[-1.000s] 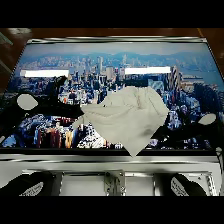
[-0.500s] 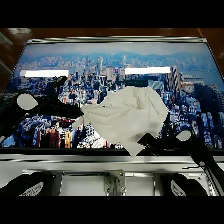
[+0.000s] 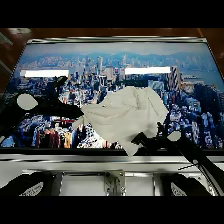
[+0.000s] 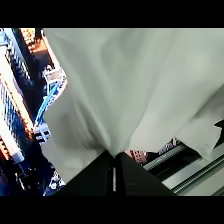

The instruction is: Fold the shirts.

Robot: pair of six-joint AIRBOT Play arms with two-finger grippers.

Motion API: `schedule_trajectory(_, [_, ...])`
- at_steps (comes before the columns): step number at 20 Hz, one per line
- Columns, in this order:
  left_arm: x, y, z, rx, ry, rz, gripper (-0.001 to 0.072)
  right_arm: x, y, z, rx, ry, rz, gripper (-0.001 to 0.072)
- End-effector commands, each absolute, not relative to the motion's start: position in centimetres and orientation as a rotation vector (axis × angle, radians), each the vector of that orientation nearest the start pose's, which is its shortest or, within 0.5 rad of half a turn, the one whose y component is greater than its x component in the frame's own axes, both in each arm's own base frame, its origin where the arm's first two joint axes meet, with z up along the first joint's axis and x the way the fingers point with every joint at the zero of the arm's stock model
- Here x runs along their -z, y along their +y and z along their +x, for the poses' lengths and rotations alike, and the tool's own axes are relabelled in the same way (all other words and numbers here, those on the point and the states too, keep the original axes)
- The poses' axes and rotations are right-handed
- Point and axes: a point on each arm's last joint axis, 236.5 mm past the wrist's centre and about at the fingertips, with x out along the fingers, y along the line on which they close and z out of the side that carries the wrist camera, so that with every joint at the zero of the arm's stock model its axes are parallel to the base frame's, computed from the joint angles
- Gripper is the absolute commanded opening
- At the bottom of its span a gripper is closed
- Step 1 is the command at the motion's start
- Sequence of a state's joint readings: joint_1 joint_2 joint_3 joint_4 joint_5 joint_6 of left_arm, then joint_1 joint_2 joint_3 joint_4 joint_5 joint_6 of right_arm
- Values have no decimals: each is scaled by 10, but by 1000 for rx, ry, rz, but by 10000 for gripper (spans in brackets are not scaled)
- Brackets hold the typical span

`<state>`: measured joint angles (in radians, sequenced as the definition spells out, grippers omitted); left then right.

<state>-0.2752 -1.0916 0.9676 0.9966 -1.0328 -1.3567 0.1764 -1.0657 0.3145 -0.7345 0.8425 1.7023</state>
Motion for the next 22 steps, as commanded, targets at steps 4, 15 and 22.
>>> schedule_trajectory(4, [-49,-204,320,626,1127,-204,44,126,181,215,-59,1502,981,95])
schedule_trajectory(15, [-235,-177,351,577,671,-26,43,-160,191,312,-680,776,252,65])
schedule_trajectory(22, [-563,-118,184,552,-161,-92,43,-530,61,185,-284,-160,54,64])
